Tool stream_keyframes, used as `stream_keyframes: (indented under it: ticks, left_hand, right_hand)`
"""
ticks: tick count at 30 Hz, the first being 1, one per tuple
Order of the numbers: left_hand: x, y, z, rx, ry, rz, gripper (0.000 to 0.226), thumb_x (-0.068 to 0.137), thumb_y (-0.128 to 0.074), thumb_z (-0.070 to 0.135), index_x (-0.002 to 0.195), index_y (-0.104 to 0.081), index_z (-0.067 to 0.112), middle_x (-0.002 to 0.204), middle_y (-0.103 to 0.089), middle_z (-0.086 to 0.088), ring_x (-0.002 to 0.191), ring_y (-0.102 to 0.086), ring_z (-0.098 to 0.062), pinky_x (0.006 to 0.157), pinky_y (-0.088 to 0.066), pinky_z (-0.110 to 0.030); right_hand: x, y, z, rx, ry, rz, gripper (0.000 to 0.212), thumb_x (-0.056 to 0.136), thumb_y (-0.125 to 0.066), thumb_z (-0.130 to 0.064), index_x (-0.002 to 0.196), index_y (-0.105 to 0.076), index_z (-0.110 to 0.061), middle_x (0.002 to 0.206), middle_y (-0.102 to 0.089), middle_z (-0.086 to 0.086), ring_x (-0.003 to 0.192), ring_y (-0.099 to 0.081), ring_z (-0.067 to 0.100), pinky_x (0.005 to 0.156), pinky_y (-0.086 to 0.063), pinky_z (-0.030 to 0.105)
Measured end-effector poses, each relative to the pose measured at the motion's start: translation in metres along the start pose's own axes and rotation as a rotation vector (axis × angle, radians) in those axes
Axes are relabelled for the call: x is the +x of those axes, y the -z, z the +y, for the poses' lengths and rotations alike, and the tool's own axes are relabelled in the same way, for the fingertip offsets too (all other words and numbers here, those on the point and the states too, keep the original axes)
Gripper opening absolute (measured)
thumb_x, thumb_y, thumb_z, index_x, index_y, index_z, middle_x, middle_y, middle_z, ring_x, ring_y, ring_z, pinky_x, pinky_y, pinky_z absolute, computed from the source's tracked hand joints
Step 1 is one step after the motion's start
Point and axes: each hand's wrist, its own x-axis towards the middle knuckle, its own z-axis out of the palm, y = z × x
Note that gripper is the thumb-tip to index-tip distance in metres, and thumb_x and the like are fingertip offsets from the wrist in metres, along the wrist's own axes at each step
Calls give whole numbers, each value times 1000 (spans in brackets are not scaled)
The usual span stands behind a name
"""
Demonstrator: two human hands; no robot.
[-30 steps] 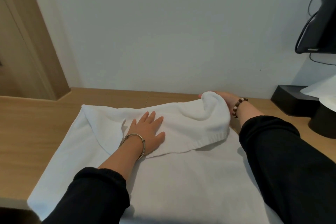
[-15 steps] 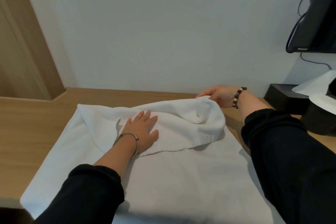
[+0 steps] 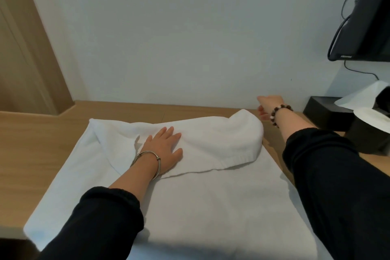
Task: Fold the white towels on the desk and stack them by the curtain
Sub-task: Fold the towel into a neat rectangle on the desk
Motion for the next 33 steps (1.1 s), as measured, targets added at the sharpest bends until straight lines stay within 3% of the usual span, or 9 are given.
stream_keyframes:
  ticks: [3,6,10,12,14,18,21,26,33]
  left_hand:
    - [0,1,0,1,5,-2,59,95,-34,44,150,-18,33,160,0,10,146,4,-9,119,-2,-41]
    - [0,0,-1,-4,9,-1,57,96,-33,43,150,-18,34,160,-1,11,146,4,-8,119,-2,-41]
    - [2,-1,-2,24,14,-2,56,97,-31,41,150,-16,34,160,-1,10,146,3,-9,118,-3,-41]
    - [3,-1,-2,28,16,-3,55,97,-31,40,150,-16,34,160,-1,10,146,3,-9,118,-3,-41]
    - [2,0,-1,21,22,-3,55,98,-31,38,151,-16,33,160,-1,9,146,3,-10,118,-4,-41]
    - [-3,5,4,8,65,2,54,98,-30,33,150,-20,28,160,-5,8,146,-2,-10,117,-4,-40]
    - [-9,11,10,105,140,92,42,95,-32,30,134,-45,24,149,-33,3,138,-26,-15,111,-15,-44]
    - [-27,18,15,401,139,96,34,94,-32,31,119,-53,20,120,-56,-1,113,-47,-23,103,-29,-43]
    - [-70,45,-39,549,242,139,32,90,-40,25,112,-61,21,116,-54,-2,114,-43,-25,93,-31,-39]
  right_hand:
    - [-11,-25,3,-223,-38,-206,51,85,-56,-56,102,-59,-8,97,-63,5,81,-62,27,71,-51,33]
    - [-16,-33,8,-525,2,-144,43,89,-57,-48,99,-55,-6,80,-62,12,56,-57,22,46,-44,21]
    - [-16,-14,26,-62,-247,-371,56,84,-64,-51,117,-61,-6,113,-68,13,104,-64,29,92,-50,40]
    - [-24,-5,37,195,-360,-536,55,73,-77,-40,117,-63,-10,112,-70,11,107,-64,29,96,-47,46]
    - [-34,0,41,134,-380,-571,56,73,-79,-27,121,-58,-6,107,-71,13,103,-65,30,90,-50,47]
    - [-54,-9,36,-632,-17,-44,24,88,-63,-26,98,-58,-5,88,-64,11,73,-59,25,59,-47,28]
    - [-79,-30,24,-1002,297,238,31,89,-52,-13,120,-49,-9,120,-54,13,104,-55,30,76,-46,36]
    - [-126,-93,-13,-1085,610,17,44,89,-43,-16,133,-40,-11,134,-40,11,125,-37,31,98,-36,42]
    - [-180,-188,-20,-930,603,-374,50,97,-34,-32,143,-31,-12,151,-28,11,138,-25,32,110,-27,47]
